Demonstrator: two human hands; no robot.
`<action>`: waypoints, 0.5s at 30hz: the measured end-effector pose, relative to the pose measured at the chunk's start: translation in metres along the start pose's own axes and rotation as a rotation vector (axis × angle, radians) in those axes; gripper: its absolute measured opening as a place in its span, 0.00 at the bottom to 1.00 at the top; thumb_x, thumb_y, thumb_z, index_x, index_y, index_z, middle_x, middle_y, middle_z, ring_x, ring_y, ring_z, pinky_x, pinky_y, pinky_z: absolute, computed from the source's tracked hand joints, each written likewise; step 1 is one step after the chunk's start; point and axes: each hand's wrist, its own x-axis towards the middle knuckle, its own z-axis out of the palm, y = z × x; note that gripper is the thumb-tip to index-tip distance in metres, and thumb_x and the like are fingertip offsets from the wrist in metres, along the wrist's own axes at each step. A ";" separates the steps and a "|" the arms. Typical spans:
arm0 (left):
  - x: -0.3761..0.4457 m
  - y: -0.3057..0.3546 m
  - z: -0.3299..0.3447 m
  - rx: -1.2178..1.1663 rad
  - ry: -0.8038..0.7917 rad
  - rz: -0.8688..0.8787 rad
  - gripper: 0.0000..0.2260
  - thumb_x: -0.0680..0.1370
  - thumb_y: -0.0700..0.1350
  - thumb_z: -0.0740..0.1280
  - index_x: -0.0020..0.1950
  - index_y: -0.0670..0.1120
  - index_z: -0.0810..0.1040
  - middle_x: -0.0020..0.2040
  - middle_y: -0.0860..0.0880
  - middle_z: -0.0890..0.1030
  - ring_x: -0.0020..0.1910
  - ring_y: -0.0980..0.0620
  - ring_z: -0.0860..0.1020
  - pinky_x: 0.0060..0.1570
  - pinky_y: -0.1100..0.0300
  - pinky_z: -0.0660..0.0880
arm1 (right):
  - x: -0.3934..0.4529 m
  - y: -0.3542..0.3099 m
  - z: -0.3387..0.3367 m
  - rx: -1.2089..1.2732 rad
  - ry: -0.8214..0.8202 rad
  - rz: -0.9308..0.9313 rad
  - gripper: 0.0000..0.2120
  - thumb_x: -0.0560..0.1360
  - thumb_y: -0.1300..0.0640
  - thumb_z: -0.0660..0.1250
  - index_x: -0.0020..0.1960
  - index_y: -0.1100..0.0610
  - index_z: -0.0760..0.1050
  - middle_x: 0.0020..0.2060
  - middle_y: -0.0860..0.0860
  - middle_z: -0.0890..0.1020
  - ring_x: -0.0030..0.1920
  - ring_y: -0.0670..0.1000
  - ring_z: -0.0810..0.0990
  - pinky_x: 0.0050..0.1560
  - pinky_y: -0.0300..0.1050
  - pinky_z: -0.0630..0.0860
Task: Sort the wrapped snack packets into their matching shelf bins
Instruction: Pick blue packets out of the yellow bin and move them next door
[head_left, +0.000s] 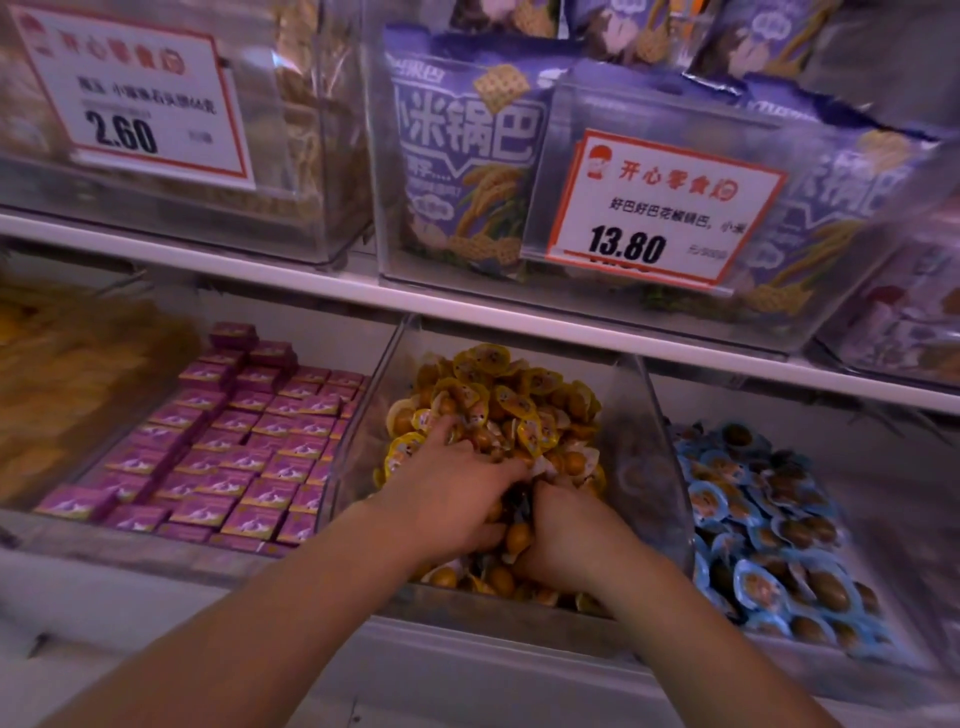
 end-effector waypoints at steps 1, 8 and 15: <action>0.000 -0.001 0.001 -0.004 0.008 0.002 0.28 0.71 0.60 0.66 0.70 0.59 0.66 0.53 0.52 0.83 0.56 0.46 0.78 0.70 0.44 0.49 | 0.000 -0.001 -0.002 0.042 0.016 -0.020 0.27 0.68 0.44 0.69 0.65 0.51 0.72 0.58 0.53 0.78 0.57 0.57 0.80 0.54 0.49 0.79; 0.003 0.003 -0.015 -0.518 0.270 -0.174 0.20 0.77 0.54 0.59 0.70 0.61 0.71 0.50 0.57 0.84 0.52 0.57 0.79 0.66 0.56 0.66 | -0.018 -0.011 -0.020 1.051 0.173 -0.030 0.15 0.67 0.71 0.71 0.46 0.53 0.80 0.37 0.49 0.84 0.39 0.49 0.83 0.32 0.38 0.77; -0.003 0.006 -0.038 -1.330 0.463 -0.487 0.10 0.78 0.40 0.68 0.45 0.54 0.85 0.42 0.54 0.86 0.42 0.63 0.81 0.42 0.74 0.73 | -0.034 0.007 -0.037 1.435 0.150 -0.053 0.18 0.69 0.71 0.73 0.56 0.56 0.81 0.48 0.58 0.85 0.45 0.55 0.83 0.46 0.49 0.79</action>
